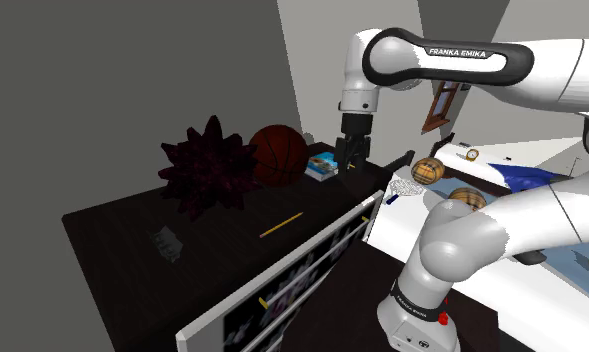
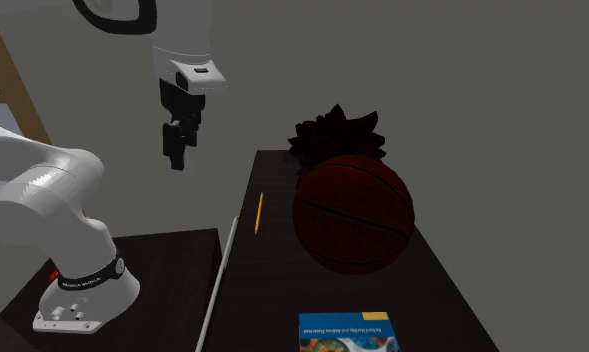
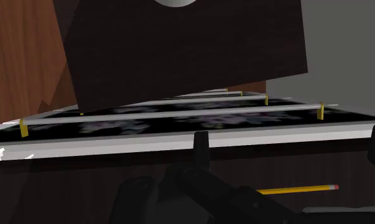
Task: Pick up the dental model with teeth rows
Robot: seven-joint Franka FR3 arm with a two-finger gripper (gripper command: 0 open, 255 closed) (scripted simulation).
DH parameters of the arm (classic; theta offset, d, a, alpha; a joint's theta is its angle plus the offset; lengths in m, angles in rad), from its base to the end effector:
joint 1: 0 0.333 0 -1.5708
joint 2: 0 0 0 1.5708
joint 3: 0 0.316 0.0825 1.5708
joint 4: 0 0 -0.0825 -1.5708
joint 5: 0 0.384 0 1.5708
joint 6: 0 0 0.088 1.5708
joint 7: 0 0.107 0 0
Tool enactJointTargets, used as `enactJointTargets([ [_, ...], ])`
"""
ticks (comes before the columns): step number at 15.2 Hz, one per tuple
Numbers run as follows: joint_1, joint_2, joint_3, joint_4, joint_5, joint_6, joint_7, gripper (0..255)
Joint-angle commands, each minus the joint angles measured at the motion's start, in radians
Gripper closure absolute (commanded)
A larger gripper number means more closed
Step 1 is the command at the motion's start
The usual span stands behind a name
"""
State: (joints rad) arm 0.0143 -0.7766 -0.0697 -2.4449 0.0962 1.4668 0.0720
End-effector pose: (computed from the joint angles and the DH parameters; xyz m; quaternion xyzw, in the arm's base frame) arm 0.2925 -0.0093 0.5390 -0.9910 0.0507 0.1023 0.0705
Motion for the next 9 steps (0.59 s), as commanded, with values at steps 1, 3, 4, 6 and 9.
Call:
enactJointTargets([
  [1, 0.000, 0.000, 0.000, 0.000, 0.000, 0.000, 0.000, 0],
  [3, 0.017, 0.040, 0.043, 0.005, 0.026, 0.046, 0.042, 0],
  [4, 0.024, 0.063, 0.064, 0.009, 0.038, 0.069, 0.062, 0],
  [6, 0.040, 0.111, 0.105, 0.023, 0.058, 0.114, 0.103, 0],
  [9, 0.059, 0.192, 0.165, 0.053, 0.081, 0.179, 0.164, 0],
])
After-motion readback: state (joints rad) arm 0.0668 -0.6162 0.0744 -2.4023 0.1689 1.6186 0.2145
